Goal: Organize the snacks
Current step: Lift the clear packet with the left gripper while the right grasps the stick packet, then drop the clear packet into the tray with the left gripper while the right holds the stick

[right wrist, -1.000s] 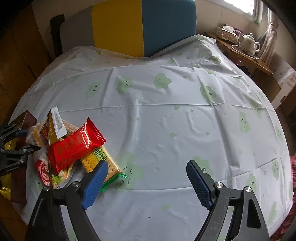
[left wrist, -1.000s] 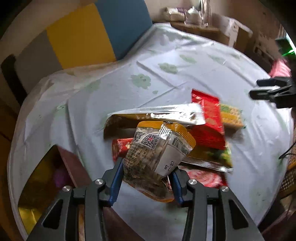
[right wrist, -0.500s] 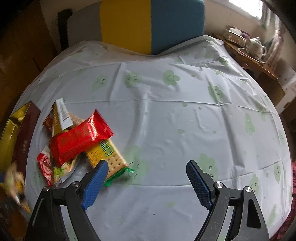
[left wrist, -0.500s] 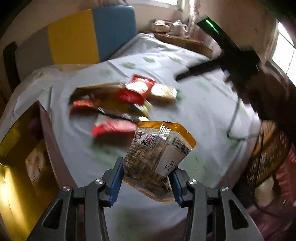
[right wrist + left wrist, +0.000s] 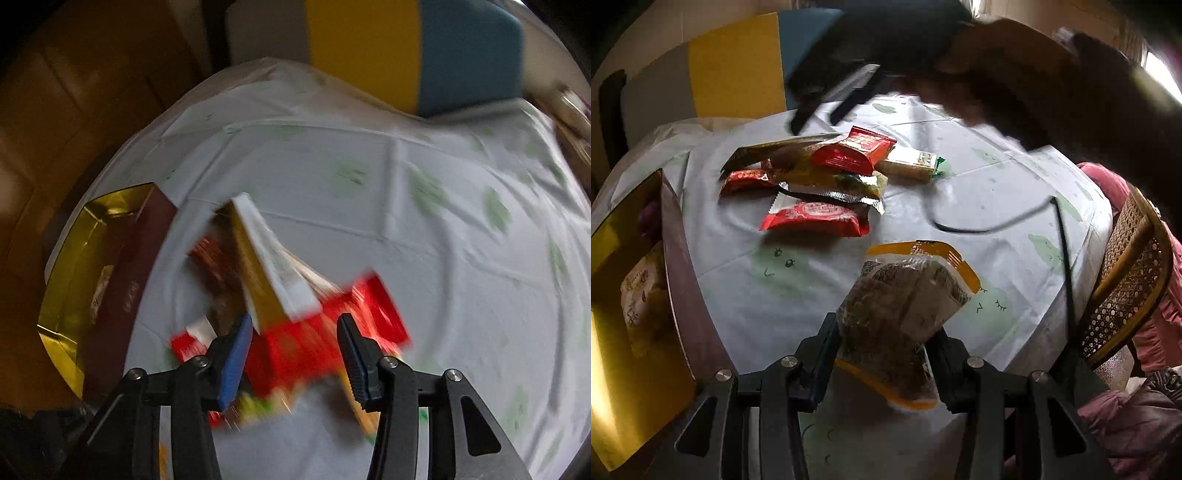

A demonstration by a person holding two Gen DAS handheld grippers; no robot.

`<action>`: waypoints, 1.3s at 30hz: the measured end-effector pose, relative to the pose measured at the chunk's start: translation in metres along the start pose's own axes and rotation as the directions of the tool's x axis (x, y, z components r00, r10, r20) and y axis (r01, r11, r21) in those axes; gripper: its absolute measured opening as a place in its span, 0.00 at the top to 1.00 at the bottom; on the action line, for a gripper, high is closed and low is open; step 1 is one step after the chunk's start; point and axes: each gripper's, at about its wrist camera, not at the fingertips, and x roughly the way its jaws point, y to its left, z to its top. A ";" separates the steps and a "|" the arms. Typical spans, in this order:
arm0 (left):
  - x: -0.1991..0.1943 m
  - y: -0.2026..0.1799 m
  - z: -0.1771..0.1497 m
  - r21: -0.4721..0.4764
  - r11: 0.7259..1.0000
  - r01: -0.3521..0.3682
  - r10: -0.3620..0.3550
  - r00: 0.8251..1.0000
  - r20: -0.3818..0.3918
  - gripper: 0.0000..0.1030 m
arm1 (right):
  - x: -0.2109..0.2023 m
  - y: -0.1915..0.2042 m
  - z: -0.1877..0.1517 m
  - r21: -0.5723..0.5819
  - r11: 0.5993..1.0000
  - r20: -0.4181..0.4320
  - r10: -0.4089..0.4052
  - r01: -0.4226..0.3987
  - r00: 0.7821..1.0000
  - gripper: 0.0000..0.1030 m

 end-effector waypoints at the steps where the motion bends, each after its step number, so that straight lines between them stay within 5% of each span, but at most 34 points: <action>1: 0.002 0.001 0.000 -0.004 1.000 0.003 -0.003 1.000 -0.004 0.55 | 0.007 0.005 0.009 -0.012 1.000 -0.006 -0.004 0.004 1.000 0.53; 3: 0.003 0.002 -0.003 -0.014 1.000 0.011 -0.011 1.000 0.000 0.55 | 0.024 0.013 0.024 -0.033 0.999 -0.038 -0.011 0.009 0.999 0.46; 5: 0.003 0.004 -0.003 -0.017 1.000 0.019 -0.019 1.000 0.005 0.55 | 0.042 0.019 0.037 -0.046 0.999 -0.083 -0.010 0.006 0.996 0.28; 8: 0.004 0.007 -0.003 -0.029 0.999 0.031 -0.031 0.999 0.009 0.55 | 0.064 0.027 0.048 -0.092 0.994 -0.115 -0.073 0.063 0.991 0.25; 10: 0.006 0.007 -0.003 -0.032 0.999 0.033 -0.033 0.999 0.010 0.55 | 0.073 0.032 0.047 -0.145 0.986 -0.129 -0.105 0.086 0.986 0.53; 15: 0.008 0.008 -0.004 -0.037 0.999 0.028 -0.027 1.000 0.010 0.55 | 0.052 0.027 0.040 -0.124 0.988 -0.067 -0.102 0.093 0.993 0.71; 23: 0.011 0.009 -0.003 -0.059 0.998 0.024 -0.023 1.000 0.012 0.55 | -0.013 0.006 0.002 -0.069 0.996 0.007 -0.055 0.056 0.998 0.71; 28: 0.011 0.008 -0.003 -0.071 0.997 0.019 -0.019 1.000 0.013 0.55 | -0.043 0.001 -0.055 -0.086 0.995 -0.014 -0.043 0.042 0.999 0.71; 39: 0.013 0.008 0.002 -0.079 0.997 0.004 -0.003 1.000 0.013 0.55 | -0.032 -0.010 -0.150 0.046 0.997 -0.121 -0.055 0.061 0.991 0.68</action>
